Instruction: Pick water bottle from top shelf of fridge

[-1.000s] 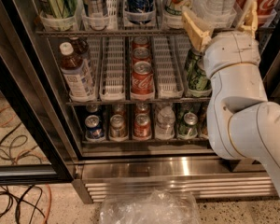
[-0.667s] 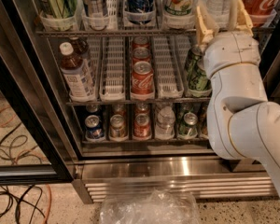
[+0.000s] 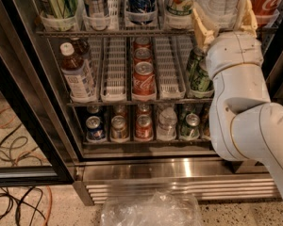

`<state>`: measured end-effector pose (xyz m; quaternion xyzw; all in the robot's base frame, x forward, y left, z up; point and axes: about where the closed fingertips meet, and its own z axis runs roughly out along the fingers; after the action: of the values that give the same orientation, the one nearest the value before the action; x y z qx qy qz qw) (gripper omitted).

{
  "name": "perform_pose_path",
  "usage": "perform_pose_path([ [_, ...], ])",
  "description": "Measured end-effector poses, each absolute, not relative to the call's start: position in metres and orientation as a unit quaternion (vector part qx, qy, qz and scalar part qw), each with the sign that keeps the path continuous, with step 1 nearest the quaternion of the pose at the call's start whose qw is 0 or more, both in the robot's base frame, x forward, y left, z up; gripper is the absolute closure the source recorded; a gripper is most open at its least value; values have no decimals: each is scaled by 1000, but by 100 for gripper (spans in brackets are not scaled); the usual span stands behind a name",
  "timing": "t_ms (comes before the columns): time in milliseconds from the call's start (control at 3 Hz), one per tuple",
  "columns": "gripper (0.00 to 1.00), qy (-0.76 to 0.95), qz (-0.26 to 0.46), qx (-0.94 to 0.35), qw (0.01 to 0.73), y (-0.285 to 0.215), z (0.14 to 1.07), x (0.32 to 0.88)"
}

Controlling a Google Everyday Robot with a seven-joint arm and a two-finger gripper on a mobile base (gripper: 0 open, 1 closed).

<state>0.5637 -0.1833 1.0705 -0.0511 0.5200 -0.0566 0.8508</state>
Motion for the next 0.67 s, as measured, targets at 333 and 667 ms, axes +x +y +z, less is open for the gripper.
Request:
perform_pose_path([
  [333,37,520,-57,-54,850,-182,1070,564],
  [667,43,521,-58,-55,850,-182,1070,565],
])
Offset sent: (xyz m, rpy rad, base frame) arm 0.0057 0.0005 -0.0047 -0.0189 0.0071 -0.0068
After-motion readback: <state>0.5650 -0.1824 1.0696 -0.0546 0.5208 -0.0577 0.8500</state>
